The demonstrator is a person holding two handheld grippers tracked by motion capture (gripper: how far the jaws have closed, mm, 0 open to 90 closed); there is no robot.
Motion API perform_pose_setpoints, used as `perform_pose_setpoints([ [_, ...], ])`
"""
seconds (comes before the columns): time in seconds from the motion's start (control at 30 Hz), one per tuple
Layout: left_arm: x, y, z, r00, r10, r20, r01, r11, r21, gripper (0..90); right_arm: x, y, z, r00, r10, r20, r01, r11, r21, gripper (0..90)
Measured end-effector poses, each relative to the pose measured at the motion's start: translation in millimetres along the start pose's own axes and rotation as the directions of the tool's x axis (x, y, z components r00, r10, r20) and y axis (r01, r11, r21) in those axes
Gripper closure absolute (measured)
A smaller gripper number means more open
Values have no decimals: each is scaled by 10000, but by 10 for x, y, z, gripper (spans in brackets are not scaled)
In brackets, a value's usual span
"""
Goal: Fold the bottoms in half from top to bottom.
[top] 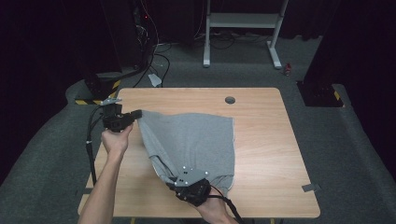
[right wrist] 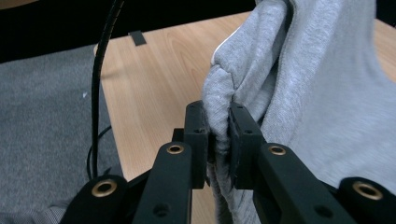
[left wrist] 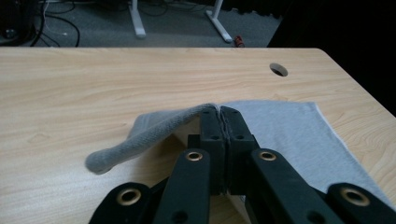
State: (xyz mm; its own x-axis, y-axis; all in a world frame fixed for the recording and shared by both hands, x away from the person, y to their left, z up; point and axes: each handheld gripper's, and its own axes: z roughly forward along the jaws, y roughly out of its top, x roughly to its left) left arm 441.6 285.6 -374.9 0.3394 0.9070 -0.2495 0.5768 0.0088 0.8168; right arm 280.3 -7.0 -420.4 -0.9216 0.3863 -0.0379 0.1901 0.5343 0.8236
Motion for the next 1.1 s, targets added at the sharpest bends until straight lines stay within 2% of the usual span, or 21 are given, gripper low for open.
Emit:
perform_pose_setpoints([
  [0.3, -284, 39, 294, 9983, 367, 461, -370, 9993, 65, 885, -88, -184, -112, 9983, 510, 279, -504, 9985, -224, 797],
  [0.47, -395, 68, 322, 9965, 592, 586, -591, 9982, -29, 885, -143, -264, -214, 9962, 695, 521, -679, 9972, -315, 797],
  [0.7, -537, 143, 371, 9935, 942, 642, -940, 9956, -61, 884, -218, -356, -301, 9931, 1030, 569, -1000, 9936, -531, 796],
  [0.83, -656, 191, 446, 9896, 1228, 743, -1228, 9924, -50, 884, -241, -420, -340, 9903, 1246, 616, -1204, 9904, -672, 795],
  [1.1, -882, 228, 617, 9833, 1431, 1120, -1428, 9897, -107, 884, -272, -563, -448, 9830, 1632, 840, -1555, 9837, -906, 795],
])
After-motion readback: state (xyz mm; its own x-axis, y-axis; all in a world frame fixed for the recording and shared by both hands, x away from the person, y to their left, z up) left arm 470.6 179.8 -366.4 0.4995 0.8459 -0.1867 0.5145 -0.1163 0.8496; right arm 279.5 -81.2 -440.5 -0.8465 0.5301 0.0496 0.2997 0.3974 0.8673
